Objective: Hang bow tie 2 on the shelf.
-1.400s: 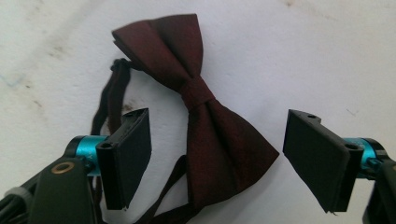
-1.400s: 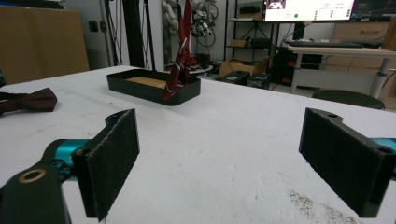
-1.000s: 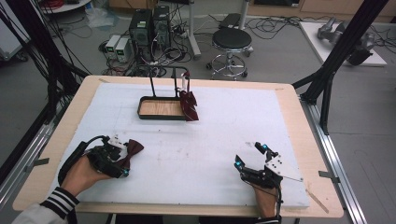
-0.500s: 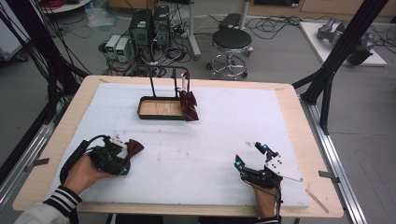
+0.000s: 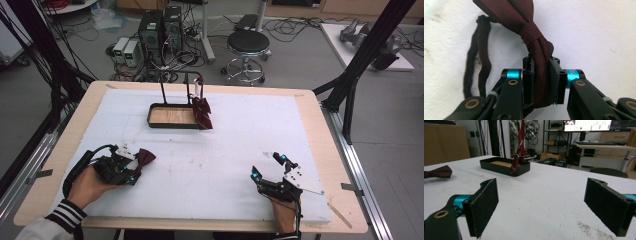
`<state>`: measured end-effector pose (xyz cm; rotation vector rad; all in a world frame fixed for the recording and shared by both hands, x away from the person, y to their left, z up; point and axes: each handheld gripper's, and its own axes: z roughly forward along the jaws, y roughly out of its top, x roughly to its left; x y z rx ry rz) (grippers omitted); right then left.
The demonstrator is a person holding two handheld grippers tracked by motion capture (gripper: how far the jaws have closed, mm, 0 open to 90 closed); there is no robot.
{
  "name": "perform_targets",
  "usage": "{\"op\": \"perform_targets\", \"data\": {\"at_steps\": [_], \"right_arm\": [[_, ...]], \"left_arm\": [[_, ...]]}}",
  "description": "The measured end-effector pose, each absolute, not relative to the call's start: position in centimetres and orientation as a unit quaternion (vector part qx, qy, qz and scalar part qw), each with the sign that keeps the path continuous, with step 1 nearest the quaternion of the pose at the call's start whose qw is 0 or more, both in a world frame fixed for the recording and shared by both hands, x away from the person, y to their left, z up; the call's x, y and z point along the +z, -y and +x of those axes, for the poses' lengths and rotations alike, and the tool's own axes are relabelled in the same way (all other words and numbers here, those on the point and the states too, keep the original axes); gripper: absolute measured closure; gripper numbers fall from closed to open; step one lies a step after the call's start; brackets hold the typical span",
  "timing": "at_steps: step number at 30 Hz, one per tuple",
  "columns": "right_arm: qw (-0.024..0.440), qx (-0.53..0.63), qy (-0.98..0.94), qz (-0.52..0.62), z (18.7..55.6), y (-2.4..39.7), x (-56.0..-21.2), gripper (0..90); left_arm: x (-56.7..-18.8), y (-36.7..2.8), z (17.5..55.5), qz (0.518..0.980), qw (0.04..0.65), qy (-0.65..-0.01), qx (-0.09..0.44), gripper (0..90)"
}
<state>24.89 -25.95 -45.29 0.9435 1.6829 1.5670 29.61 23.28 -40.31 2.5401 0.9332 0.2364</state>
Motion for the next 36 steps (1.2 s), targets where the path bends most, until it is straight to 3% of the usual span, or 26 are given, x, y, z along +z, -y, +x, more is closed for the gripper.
{"op": "perform_targets", "data": {"at_steps": [24,36], "right_arm": [[0.326,0.594,-0.643,0.358,24.9,25.9,-45.3,11.4],[0.329,0.592,-0.643,0.358,24.8,25.8,-45.3,11.4]], "left_arm": [[-35.5,-24.9,29.6,0.866,0.342,-0.303,0.200,76.6],[-34.5,-25.5,30.6,0.845,0.381,-0.302,0.225,76.9]]}}
